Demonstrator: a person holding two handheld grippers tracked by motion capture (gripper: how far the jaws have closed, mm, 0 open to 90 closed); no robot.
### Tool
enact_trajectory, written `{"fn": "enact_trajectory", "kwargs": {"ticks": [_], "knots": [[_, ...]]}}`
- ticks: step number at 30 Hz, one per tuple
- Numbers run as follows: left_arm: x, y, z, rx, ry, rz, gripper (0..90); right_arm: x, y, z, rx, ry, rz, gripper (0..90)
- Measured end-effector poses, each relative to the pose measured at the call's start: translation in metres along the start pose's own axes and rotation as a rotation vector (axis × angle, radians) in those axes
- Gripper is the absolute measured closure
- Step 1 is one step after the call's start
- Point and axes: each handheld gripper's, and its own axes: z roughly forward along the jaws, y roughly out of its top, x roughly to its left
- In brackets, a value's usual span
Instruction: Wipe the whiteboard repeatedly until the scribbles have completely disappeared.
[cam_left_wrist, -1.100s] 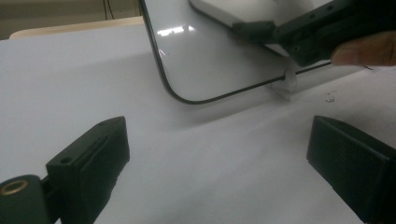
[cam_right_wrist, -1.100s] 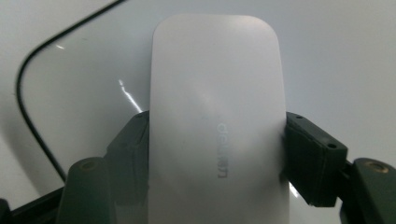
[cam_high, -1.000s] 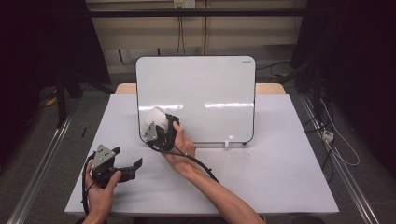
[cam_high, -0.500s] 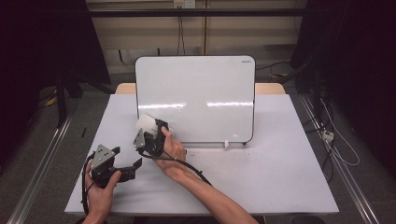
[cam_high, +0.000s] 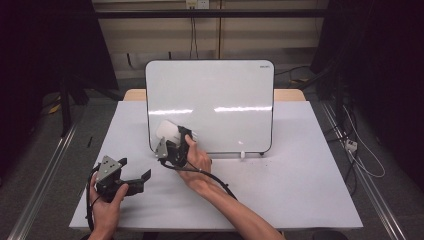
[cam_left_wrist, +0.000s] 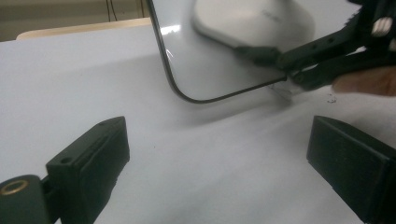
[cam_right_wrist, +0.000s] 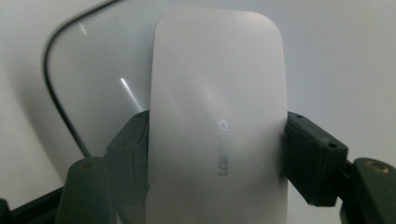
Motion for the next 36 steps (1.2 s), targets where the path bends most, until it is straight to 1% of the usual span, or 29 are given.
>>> {"fn": "enact_trajectory", "kwargs": {"ticks": [2, 3, 4, 5, 6, 7, 8, 9, 10, 12, 13, 15, 16, 18, 19, 20, 21, 22, 23, 24, 26, 27, 28, 29, 32, 33, 34, 35, 36], "knots": [[0.000, 0.000, 0.000, 0.010, 0.003, 0.011, 5.9, -0.009, -0.007, -0.002, 0.009, -0.011, 0.014, 31.3], [0.000, 0.000, 0.000, 0.010, 0.004, 0.011, 5.9, -0.009, -0.007, -0.002, 0.009, -0.011, 0.014, 31.3], [-0.001, 0.000, 0.000, 0.005, 0.003, 0.004, 5.9, -0.018, -0.015, -0.004, 0.018, -0.021, 0.029, 31.3], [-0.001, 0.000, 0.000, 0.005, 0.003, 0.004, 5.9, -0.022, -0.018, -0.006, 0.024, -0.023, 0.041, 31.3], [-0.001, 0.000, 0.000, 0.005, 0.003, 0.004, 5.9, -0.022, -0.018, -0.006, 0.024, -0.023, 0.041, 31.3], [-0.001, 0.000, 0.000, 0.006, 0.004, 0.005, 5.9, -0.027, -0.022, -0.006, 0.024, -0.029, 0.051, 31.3], [-0.001, 0.000, 0.001, 0.008, 0.004, 0.004, 5.9, -0.035, -0.029, -0.009, 0.039, -0.040, 0.067, 31.3], [-0.001, 0.000, 0.001, 0.008, 0.004, 0.004, 5.9, -0.038, -0.033, -0.010, 0.043, -0.042, 0.078, 31.3], [-0.001, 0.000, 0.001, 0.008, 0.004, 0.004, 5.9, -0.038, -0.033, -0.010, 0.043, -0.042, 0.078, 31.3], [-0.001, 0.000, 0.001, 0.005, 0.002, 0.002, 5.9, -0.045, -0.040, -0.012, 0.050, -0.051, 0.107, 31.3], [-0.001, 0.000, 0.001, 0.006, 0.001, 0.003, 5.9, -0.051, -0.048, -0.015, 0.058, -0.058, 0.123, 31.3], [-0.001, 0.000, 0.001, 0.006, 0.002, 0.002, 5.9, -0.052, -0.051, -0.016, 0.059, -0.063, 0.131, 31.3], [-0.001, 0.000, 0.001, 0.006, 0.004, -0.001, 5.9, -0.055, -0.062, -0.021, 0.061, -0.071, 0.153, 31.3], [-0.001, 0.000, 0.001, 0.007, 0.005, 0.003, 5.9, -0.056, -0.073, -0.025, 0.066, -0.073, 0.170, 31.3], [-0.001, 0.000, 0.001, 0.007, 0.005, 0.006, 5.9, -0.056, -0.077, -0.027, 0.070, -0.075, 0.176, 31.3], [-0.001, 0.000, 0.001, 0.005, 0.003, 0.005, 5.9, -0.056, -0.077, -0.027, 0.070, -0.075, 0.176, 31.3], [-0.001, 0.000, 0.001, 0.006, 0.003, 0.004, 5.9, -0.056, -0.086, -0.031, 0.078, -0.075, 0.179, 31.3], [-0.001, 0.000, 0.001, 0.008, 0.005, 0.005, 5.9, -0.056, -0.090, -0.032, 0.080, -0.075, 0.174, 31.3], [-0.001, 0.000, 0.001, 0.008, 0.004, 0.005, 5.9, -0.056, -0.090, -0.032, 0.080, -0.075, 0.174, 31.3], [-0.002, 0.000, 0.001, 0.008, 0.005, 0.006, 5.8, -0.057, -0.096, -0.035, 0.083, -0.074, 0.191, 31.3], [-0.001, 0.000, 0.002, 0.010, 0.004, 0.002, 5.9, -0.058, -0.098, -0.036, 0.086, -0.076, 0.194, 31.4], [-0.001, 0.000, 0.002, 0.012, 0.004, 0.003, 5.9, -0.060, -0.101, -0.037, 0.087, -0.078, 0.209, 31.3], [-0.001, -0.001, 0.002, 0.012, 0.003, 0.002, 5.9, -0.063, -0.105, -0.038, 0.084, -0.073, 0.233, 31.4], [-0.001, -0.001, 0.002, 0.013, 0.003, 0.004, 5.9, -0.065, -0.106, -0.039, 0.086, -0.068, 0.245, 31.5], [0.000, -0.001, 0.001, 0.016, 0.004, 0.006, 5.9, -0.070, -0.107, -0.040, 0.073, -0.032, 0.298, 31.8], [0.000, -0.001, 0.001, 0.015, 0.004, 0.003, 5.9, -0.071, -0.107, -0.041, 0.071, -0.026, 0.309, 31.8], [0.001, -0.002, 0.002, 0.017, 0.006, 0.003, 5.9, -0.071, -0.107, -0.041, 0.071, -0.026, 0.309, 31.8], [0.001, -0.002, 0.002, 0.019, 0.007, 0.005, 5.9, -0.075, -0.109, -0.042, 0.058, -0.003, 0.354, 31.8], [0.002, -0.002, 0.002, 0.019, 0.006, 0.001, 5.9, -0.077, -0.110, -0.042, 0.054, 0.007, 0.373, 31.8]]}}
